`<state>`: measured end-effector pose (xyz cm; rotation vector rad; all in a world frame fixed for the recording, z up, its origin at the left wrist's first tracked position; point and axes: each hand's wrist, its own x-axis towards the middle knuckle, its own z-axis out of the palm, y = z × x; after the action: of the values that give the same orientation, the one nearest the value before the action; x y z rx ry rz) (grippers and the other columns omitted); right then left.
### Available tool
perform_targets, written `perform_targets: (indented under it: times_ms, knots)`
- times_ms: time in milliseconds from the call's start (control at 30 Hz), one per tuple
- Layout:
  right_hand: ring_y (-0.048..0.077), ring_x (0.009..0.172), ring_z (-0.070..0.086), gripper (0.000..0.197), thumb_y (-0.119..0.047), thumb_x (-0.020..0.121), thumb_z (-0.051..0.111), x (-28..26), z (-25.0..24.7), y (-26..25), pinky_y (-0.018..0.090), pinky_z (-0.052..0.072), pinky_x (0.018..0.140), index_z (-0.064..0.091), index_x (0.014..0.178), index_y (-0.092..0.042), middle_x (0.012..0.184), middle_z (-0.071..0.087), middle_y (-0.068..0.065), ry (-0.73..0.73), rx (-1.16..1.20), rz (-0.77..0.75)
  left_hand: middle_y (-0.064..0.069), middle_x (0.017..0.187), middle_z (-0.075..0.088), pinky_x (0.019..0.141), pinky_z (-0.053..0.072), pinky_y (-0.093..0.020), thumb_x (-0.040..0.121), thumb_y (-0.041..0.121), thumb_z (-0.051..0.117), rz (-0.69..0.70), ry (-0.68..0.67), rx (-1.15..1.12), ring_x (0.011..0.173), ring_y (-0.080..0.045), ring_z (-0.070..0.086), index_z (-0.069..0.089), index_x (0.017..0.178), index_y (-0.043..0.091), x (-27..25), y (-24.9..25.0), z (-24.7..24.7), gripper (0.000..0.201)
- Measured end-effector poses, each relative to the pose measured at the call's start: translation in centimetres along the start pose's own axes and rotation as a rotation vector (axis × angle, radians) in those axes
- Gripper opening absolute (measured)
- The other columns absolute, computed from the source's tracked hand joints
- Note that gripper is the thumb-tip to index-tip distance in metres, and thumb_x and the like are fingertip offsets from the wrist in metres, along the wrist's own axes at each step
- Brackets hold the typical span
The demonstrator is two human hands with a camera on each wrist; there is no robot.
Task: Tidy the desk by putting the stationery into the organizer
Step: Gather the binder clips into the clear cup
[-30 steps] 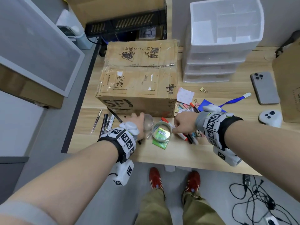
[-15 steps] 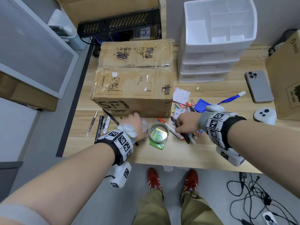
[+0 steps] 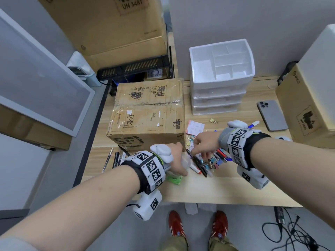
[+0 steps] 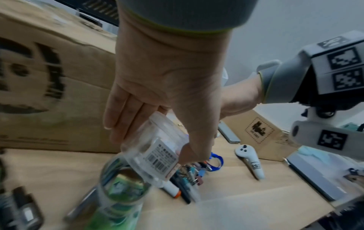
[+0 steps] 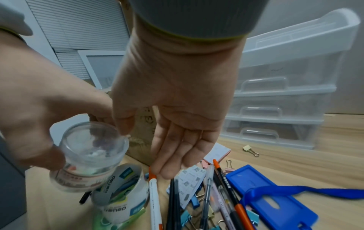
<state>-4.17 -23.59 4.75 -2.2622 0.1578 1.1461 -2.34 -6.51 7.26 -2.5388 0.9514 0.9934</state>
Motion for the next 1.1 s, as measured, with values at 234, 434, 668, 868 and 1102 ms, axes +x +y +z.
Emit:
perform_targets:
  times_ms: [234,434,668,868,1102]
  knots:
    - [0.019,0.079,0.075,0.049,-0.056,0.075,0.074,-3.8,-1.2,2.7,0.03,0.059,0.072,0.058,0.096,-0.014,0.091,0.077,0.006,-0.007,0.21,0.003,0.002,0.077,0.056,0.05,0.04,-0.025,0.07,0.05,0.074,0.104,0.125,-0.087,0.061,-0.015,0.052,0.052,0.098,0.013,1.2,4.7,-2.7,0.051]
    - [0.022,0.077,0.076,0.043,-0.046,0.077,0.072,-5.0,-1.1,5.0,0.031,0.058,0.072,0.057,0.099,-0.013,0.072,0.073,-0.002,0.07,0.282,0.028,0.0,0.086,0.053,0.052,0.037,-0.029,0.063,0.05,0.073,0.179,0.257,-0.118,0.067,-0.018,0.052,0.042,0.096,0.016,2.7,6.6,-3.3,0.056]
    - [0.007,0.046,0.059,0.031,-0.037,0.079,0.072,-5.6,-1.4,5.6,0.018,0.044,0.043,0.062,0.094,-0.011,0.068,0.067,0.0,0.179,0.252,-0.008,-0.001,0.085,0.058,0.057,0.052,-0.037,0.058,0.04,0.082,0.305,0.225,-0.253,0.072,-0.02,0.06,0.036,0.101,0.018,4.4,7.3,-2.9,0.067]
    - [0.02,0.078,0.07,0.034,-0.032,0.084,0.07,-5.2,-1.7,6.6,0.031,0.06,0.07,0.059,0.11,-0.012,0.095,0.07,0.007,0.17,0.436,-0.011,0.001,0.087,0.056,0.058,0.049,-0.035,0.061,0.048,0.084,0.328,0.249,-0.289,0.071,-0.014,0.056,0.038,0.104,0.016,5.2,6.2,-2.9,0.07]
    - [0.026,0.083,0.076,0.058,-0.048,0.079,0.076,-4.8,-1.8,7.0,0.029,0.06,0.067,0.061,0.11,-0.002,0.09,0.076,0.018,0.153,0.523,0.015,0.006,0.085,0.053,0.058,0.048,-0.034,0.058,0.057,0.083,0.295,0.3,-0.262,0.071,-0.01,0.051,0.043,0.106,0.018,5.7,5.5,-2.4,0.073]
